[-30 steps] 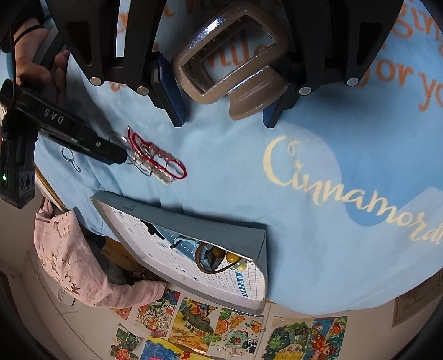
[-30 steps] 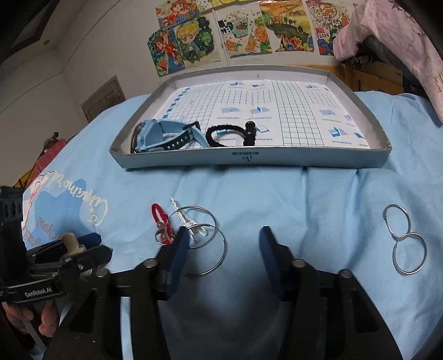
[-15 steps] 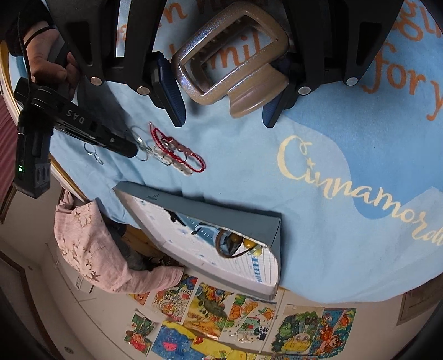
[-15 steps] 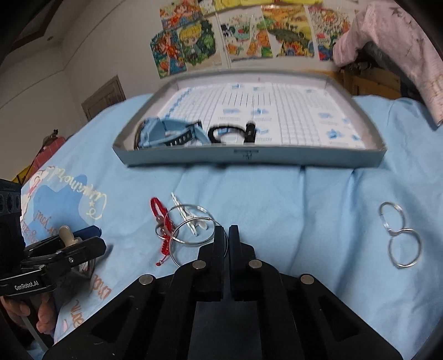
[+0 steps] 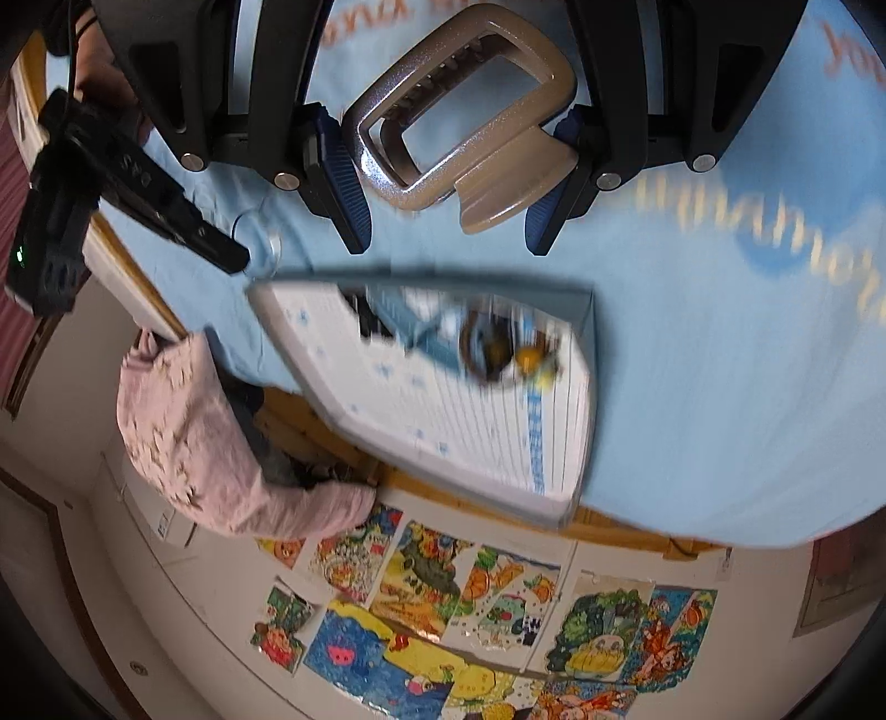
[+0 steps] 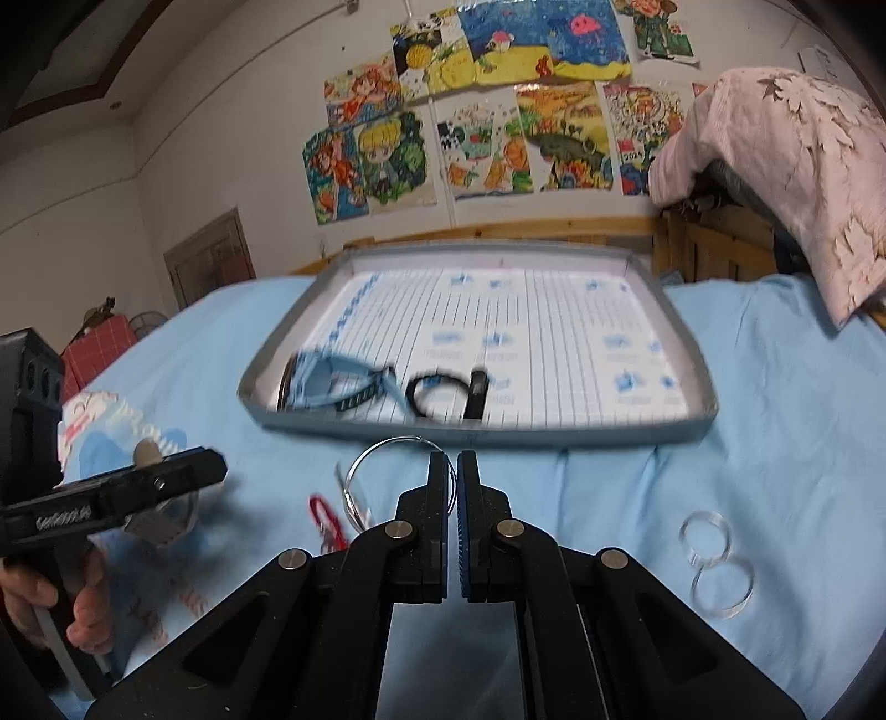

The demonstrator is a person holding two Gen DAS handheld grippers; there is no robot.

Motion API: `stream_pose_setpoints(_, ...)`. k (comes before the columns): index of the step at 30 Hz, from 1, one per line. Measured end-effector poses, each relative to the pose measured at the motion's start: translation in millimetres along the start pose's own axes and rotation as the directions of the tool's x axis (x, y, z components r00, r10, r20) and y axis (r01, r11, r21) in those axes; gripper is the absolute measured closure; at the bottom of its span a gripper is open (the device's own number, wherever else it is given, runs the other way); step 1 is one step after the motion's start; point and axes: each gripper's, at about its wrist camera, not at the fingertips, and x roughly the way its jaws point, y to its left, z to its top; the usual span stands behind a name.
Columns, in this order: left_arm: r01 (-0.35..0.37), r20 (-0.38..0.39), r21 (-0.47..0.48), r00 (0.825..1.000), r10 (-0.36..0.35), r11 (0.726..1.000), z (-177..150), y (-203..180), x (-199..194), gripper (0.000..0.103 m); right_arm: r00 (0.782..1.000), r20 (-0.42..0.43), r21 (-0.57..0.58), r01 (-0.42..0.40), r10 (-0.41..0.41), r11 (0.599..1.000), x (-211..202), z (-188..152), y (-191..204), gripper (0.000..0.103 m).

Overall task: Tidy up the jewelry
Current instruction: 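Grasp the beige claw clip with the left gripper while the right gripper grasps a silver ring, then carry the claw clip and silver ring into the grey tray and release both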

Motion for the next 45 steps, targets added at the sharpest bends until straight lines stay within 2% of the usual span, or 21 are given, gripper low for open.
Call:
stream_pose_setpoints(6, -0.013, 0.062, 0.005, 0.998, 0.013, 1.000, 50.2, -0.7, 22.3, 0.047, 0.999, 0.038, -0.027, 0.015, -0.014, 1.000, 17.5, 41.7, -2.4, 0.101)
stream_pose_setpoints(13, -0.045, 0.049, 0.013, 0.998, 0.044, 0.999, 77.6, 9.3, 67.4, 0.048, 0.998, 0.057, -0.037, 0.034, -0.032, 0.999, 58.8, 74.9, -1.7, 0.101)
stream_pose_setpoints(17, -0.039, 0.031, -0.018, 0.999, 0.040, 0.999, 74.9, 19.6, 80.3, 0.047, 0.999, 0.028, -0.040, 0.035, -0.034, 0.999, 82.2, 73.9, 2.5, 0.101)
stream_pose_setpoints(25, -0.047, 0.027, 0.000, 0.999, 0.047, 0.999, 67.2, 22.4, 84.6, 0.047, 0.998, -0.061, -0.032, 0.026, -0.028, 0.999, 103.9, 51.9, 0.0, 0.100)
stream_pose_setpoints(27, -0.051, 0.024, 0.015, 0.998, 0.050, 0.999, 66.4, 21.0, 84.6, 0.042, 0.997, -0.077, -0.027, 0.030, -0.032, 0.999, 106.1, 49.6, 0.0, 0.100)
stream_pose_setpoints(29, -0.045, 0.037, 0.020, 0.998, 0.045, 0.999, 65.5, 18.5, 81.3, 0.027, 0.996, -0.084, -0.026, 0.034, -0.036, 0.999, 105.4, 47.1, 0.2, 0.099)
stream_pose_setpoints(30, -0.047, 0.046, 0.019, 0.998, 0.046, 0.999, 65.2, 17.9, 79.6, 0.026, 0.995, -0.087, -0.025, 0.036, -0.038, 0.999, 105.5, 46.7, -0.2, 0.098)
stream_pose_setpoints(32, -0.050, 0.053, 0.020, 0.997, 0.049, 0.999, 64.9, 16.4, 76.8, 0.026, 0.995, -0.087, -0.019, 0.037, -0.039, 0.999, 103.3, 45.6, -1.6, 0.089)
stream_pose_setpoints(34, -0.059, 0.055, 0.021, 0.997, 0.058, 0.998, 64.5, 16.1, 73.8, 0.025, 0.997, -0.069, -0.006, 0.044, -0.044, 0.999, 97.0, 44.5, -3.9, 0.064)
stream_pose_setpoints(40, -0.068, 0.103, 0.013, 0.992, 0.066, 0.998, 61.4, 9.8, 54.5, 0.005, 0.999, -0.005, 0.032, 0.054, -0.054, 0.998, 72.2, 44.7, -14.2, 0.060)
stream_pose_setpoints(41, -0.071, 0.117, 0.013, 0.991, 0.069, 0.997, 60.3, 7.5, 48.3, 0.003, 0.998, 0.019, 0.037, 0.059, -0.060, 0.998, 62.9, 44.2, -14.5, 0.057)
stream_pose_setpoints(43, -0.084, 0.138, 0.016, 0.987, 0.081, 0.996, 58.3, 3.5, 38.2, 0.000, 0.995, 0.068, 0.048, 0.066, -0.070, 0.997, 46.0, 42.8, -15.6, 0.040)
stream_pose_setpoints(45, -0.102, 0.166, 0.019, 0.981, 0.097, 0.995, 55.3, -0.7, 26.1, 0.000, 0.991, 0.114, 0.054, 0.064, -0.070, 0.996, 27.8, 42.0, -16.0, 0.034)
